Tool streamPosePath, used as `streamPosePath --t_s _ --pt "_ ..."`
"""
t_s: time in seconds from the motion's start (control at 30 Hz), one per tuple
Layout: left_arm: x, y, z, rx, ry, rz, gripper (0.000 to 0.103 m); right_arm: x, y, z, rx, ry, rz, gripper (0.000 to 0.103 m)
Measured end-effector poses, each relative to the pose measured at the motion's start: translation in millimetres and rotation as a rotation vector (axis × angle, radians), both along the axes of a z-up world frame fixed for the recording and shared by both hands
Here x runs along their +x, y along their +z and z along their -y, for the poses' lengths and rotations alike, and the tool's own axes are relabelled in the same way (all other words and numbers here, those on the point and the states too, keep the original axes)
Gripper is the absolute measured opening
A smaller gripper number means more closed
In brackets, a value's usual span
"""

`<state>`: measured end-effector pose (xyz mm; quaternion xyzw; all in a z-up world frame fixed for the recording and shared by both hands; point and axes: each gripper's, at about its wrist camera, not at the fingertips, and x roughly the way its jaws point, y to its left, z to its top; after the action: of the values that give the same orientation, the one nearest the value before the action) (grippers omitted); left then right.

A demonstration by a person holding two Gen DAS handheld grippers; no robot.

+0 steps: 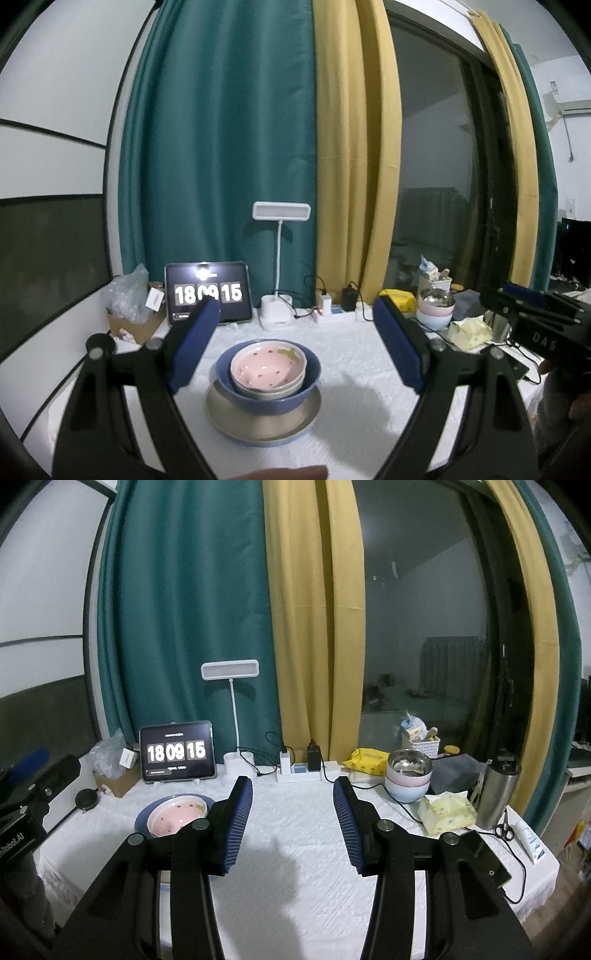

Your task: Organize plates and bowls

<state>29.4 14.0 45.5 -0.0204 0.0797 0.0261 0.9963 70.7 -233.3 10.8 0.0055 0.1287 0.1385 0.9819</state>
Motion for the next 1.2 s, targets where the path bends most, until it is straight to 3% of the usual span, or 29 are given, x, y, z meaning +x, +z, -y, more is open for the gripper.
streamPosePath --t_s 1.2 --pt "0.4 -1.0 0.1 -0.004 0.002 -0.004 0.086 -2.0 -0.8 -3.5 -0.004 0.008 -0.007 0.049"
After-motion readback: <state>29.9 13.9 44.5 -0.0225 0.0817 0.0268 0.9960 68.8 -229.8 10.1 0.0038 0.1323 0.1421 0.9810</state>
